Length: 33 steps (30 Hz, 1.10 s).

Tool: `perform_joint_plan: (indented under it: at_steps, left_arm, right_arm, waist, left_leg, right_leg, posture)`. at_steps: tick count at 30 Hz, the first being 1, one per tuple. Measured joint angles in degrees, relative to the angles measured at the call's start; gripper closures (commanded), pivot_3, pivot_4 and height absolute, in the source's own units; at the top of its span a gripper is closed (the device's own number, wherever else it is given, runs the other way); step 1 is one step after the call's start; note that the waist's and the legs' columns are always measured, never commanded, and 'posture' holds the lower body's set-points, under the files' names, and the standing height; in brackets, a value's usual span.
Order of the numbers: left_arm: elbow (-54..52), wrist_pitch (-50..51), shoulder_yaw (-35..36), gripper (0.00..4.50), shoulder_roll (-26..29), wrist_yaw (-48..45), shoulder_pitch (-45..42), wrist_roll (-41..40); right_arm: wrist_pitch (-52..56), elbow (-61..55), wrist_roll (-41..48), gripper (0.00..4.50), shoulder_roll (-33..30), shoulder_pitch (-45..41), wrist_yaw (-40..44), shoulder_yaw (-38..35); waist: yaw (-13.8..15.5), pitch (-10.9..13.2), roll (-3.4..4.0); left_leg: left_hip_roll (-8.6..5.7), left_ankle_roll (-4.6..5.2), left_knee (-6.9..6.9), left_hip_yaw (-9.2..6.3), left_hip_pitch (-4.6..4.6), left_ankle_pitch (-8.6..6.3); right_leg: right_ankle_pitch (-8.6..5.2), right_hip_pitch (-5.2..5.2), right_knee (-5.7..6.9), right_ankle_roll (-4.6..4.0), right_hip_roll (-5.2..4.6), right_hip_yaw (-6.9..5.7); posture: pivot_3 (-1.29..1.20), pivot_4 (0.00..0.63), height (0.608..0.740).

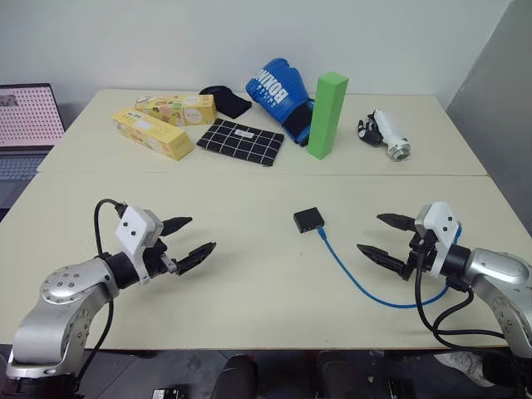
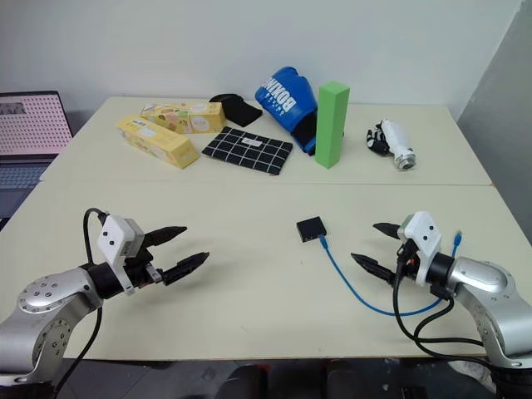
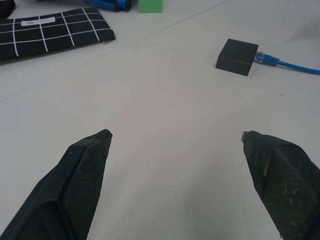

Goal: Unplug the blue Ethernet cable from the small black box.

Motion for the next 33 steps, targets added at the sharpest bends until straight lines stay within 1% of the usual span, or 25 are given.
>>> perform_joint_plan:
  at_steps: [8,16,19,24,28,33]
  left_arm:
    - [-2.32,1.22,-0.07,0.07,0.65,-1.65,0.52,-0.43]
    - [-4.32,1.55,-1.85,0.07,0.54,-1.73,2.01,-0.23]
    - [-6.09,1.62,-3.24,0.07,0.84,-4.23,3.54,-0.54]
    - [-5.39,0.94,-5.5,0.07,3.87,-9.31,4.14,-0.14]
    - [-3.69,-1.13,-8.38,0.07,4.66,-12.31,2.24,1.21]
    - [-1.98,-2.46,-10.74,0.07,5.41,-12.76,-0.96,3.97]
  right_arm:
    - [0.0,-0.23,-0.1,0.04,0.49,0.84,-0.1,0.27]
    - [0.16,-1.36,-0.58,0.04,3.45,0.38,-1.69,4.0]
    - [0.16,-1.31,-3.98,0.04,7.55,-0.81,-5.61,8.26]
    - [0.54,-0.64,-9.05,0.04,11.46,-2.66,-10.15,14.29]
    - [3.03,4.93,-15.41,0.04,18.05,-6.0,-16.99,20.23]
    - [6.72,9.08,-19.5,0.04,22.37,-9.41,-22.86,21.04]
  waist:
    - [0.0,0.0,0.0]
    - [-0.03,0.0,0.0]
    - [-0.07,0.0,0.0]
    - [-0.08,0.02,0.04]
    - [-0.11,0.02,0.04]
    - [-0.08,0.03,0.04]
  left_leg:
    - [0.02,0.0,0.0,0.05,0.0,0.0]
    - [0.04,0.0,0.0,0.06,0.0,0.0]
    - [0.05,0.0,-0.01,0.07,0.01,0.0]
    - [0.01,0.0,-0.03,0.1,0.02,0.0]
    - [0.01,0.0,-0.01,0.13,0.01,0.0]
    - [-0.01,0.0,-0.02,0.12,0.0,0.0]
  right_leg:
    - [0.0,-0.03,0.0,0.0,0.0,0.08]
    - [0.0,-0.06,0.01,0.01,0.0,0.14]
    - [0.0,-0.08,0.02,0.0,0.0,0.16]
    - [0.0,-0.1,0.03,0.0,0.05,0.16]
    - [0.0,-0.13,0.05,0.0,0.09,0.2]
    - [0.0,-0.16,0.04,0.0,0.09,0.23]
  posture:
    - [0.0,0.15,0.74]
    - [0.0,0.15,0.74]
    - [0.0,0.15,0.74]
    - [0.0,0.15,0.74]
    - [0.0,0.15,0.74]
    - [0.0,0.15,0.74]
